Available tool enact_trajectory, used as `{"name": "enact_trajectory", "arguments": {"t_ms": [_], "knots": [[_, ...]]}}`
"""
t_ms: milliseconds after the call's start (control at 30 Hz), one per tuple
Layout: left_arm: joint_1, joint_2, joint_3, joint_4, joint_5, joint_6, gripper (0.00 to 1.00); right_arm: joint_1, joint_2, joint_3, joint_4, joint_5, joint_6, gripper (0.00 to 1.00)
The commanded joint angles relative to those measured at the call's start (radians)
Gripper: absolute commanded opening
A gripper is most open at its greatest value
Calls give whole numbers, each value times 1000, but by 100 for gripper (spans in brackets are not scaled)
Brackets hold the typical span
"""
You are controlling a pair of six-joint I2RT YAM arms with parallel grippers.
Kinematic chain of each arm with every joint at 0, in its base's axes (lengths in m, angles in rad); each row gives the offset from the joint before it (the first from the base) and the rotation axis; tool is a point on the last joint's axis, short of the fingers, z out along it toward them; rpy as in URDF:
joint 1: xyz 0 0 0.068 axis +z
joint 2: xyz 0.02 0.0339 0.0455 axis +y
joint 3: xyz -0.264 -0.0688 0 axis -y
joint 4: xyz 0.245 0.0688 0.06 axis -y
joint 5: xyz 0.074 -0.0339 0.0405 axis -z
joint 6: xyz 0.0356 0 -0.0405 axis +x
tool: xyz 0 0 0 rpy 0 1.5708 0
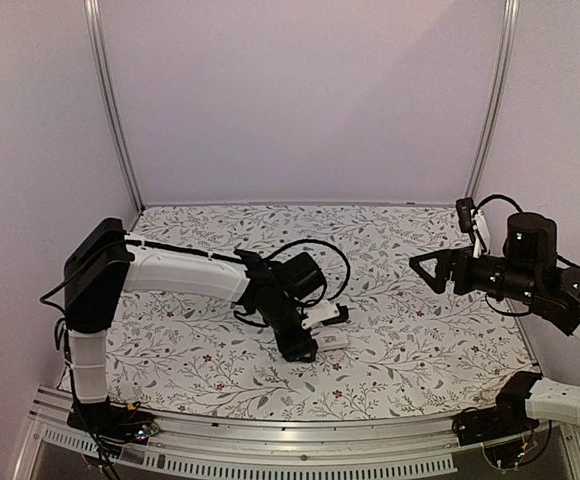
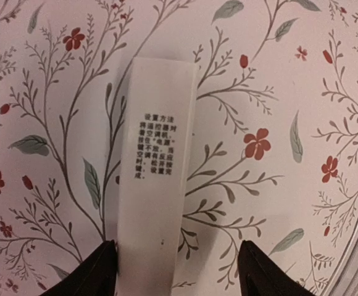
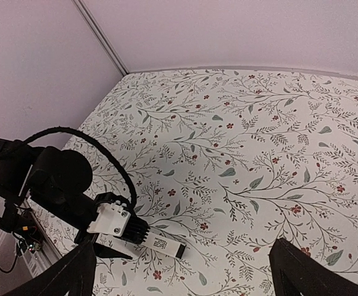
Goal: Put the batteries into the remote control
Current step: Pick up the remote control from the center of the board, then pass from the left arm to the right
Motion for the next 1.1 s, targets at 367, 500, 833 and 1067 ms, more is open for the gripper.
{"name": "enact_trajectory", "arguments": {"t_ms": [367, 500, 833, 1067], "knots": [[21, 59, 40, -31, -90, 22, 34, -4, 24, -62, 57, -78, 2, 99], [25, 21, 12, 11, -122, 8, 26, -4, 69, -42, 35, -158, -25, 99], [111, -329, -204, 308, 197, -140, 20, -4, 158, 31, 88, -316, -100, 97], [120, -502, -284, 524, 313, -258, 21, 10, 225, 110, 215, -524, -82, 87]]}}
